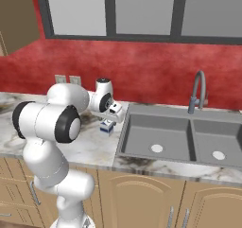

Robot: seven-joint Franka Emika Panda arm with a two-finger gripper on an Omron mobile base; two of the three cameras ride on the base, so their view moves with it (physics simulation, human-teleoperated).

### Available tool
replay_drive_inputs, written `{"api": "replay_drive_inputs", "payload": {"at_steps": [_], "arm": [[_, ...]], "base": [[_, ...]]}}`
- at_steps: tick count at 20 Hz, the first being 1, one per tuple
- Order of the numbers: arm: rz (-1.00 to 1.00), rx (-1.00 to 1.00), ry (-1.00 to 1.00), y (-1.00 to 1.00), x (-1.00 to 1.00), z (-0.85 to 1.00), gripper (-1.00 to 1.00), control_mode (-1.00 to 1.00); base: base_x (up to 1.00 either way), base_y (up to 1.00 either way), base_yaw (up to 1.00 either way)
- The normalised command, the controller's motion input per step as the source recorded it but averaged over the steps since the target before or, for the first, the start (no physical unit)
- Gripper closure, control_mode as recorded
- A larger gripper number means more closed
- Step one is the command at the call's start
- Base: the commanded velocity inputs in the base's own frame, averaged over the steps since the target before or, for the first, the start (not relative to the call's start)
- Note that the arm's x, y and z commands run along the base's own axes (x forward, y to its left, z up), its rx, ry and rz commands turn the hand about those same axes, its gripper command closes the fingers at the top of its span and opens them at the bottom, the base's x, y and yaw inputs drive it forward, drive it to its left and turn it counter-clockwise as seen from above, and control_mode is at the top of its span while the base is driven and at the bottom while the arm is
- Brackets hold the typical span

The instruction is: Gather the eggs and milk located in the vicinity of the sink area and place them right next to the bowl.

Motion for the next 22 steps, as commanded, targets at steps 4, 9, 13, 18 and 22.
{"api": "replay_drive_inputs", "payload": {"at_steps": [4, 9, 13, 18, 22], "arm": [[0.00, 0.00, 0.00, 0.00, 0.09, 0.00, -1.00, -1.00], [0.00, 0.00, 0.00, 0.00, 0.09, 0.00, -1.00, -1.00], [0.00, 0.00, 0.00, 0.00, 0.02, -0.02, -1.00, -1.00], [0.00, 0.03, 0.00, 0.00, 0.00, -0.13, -1.00, -1.00], [0.00, 0.04, 0.00, 0.00, 0.00, -0.17, 1.00, -1.00]], "base": [[0.00, 0.00, 0.00], [0.00, 0.00, 0.00], [0.00, 0.00, 0.00], [0.00, 0.00, 0.00], [0.00, 0.00, 0.00]]}}
